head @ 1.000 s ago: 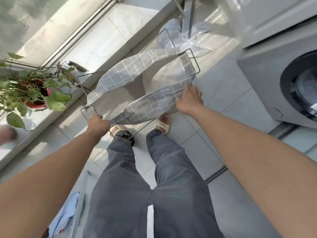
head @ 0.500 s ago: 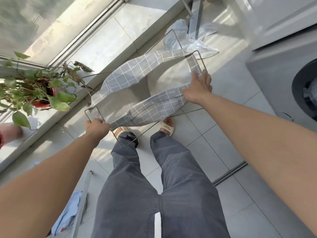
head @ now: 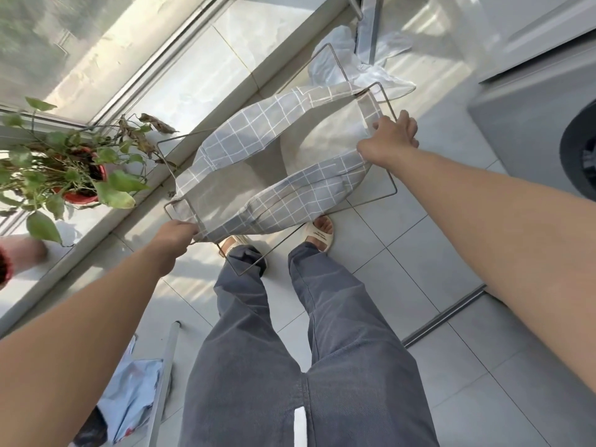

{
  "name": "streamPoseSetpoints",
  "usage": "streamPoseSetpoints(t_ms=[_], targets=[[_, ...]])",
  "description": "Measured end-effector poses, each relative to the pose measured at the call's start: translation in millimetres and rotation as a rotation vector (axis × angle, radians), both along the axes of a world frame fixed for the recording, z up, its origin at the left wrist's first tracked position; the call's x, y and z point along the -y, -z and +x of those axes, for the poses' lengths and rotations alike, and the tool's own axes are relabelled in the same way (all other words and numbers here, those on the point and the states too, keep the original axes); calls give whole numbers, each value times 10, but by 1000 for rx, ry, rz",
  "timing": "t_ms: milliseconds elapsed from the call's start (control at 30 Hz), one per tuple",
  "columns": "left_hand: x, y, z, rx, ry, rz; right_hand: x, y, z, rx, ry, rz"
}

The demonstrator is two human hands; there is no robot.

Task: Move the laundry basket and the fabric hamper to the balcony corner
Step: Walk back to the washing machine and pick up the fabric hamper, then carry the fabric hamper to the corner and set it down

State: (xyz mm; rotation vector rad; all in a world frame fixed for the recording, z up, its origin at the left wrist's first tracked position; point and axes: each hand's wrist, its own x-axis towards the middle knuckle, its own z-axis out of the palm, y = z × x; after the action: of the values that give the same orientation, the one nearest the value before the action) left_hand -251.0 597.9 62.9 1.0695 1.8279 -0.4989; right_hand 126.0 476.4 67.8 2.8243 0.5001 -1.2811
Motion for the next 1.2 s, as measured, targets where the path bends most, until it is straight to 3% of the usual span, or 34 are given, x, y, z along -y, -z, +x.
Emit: streamPoseSetpoints(t_ms=[233, 433, 633, 767, 867, 967, 1200], targets=[[65, -51, -76, -4, 178, 19, -20, 124, 73, -10, -1, 32], [-48, -58, -179, 66, 19, -39, -74, 143, 105, -74, 83, 79], [-65, -164, -209, 124, -110, -38, -118, -14, 13, 75, 200, 83], [-63, -268, -256, 156, -192, 103, -11, -157, -30, 24, 349, 178], [-82, -398, -254, 210, -278, 275, 83, -254, -197, -29, 333, 213], [-82, -568, -143, 230, -232, 301, 132, -346, -421, -5, 267, 195], [-153, -1085, -6, 208, -241, 337, 118, -856, -709, 82, 363, 231]])
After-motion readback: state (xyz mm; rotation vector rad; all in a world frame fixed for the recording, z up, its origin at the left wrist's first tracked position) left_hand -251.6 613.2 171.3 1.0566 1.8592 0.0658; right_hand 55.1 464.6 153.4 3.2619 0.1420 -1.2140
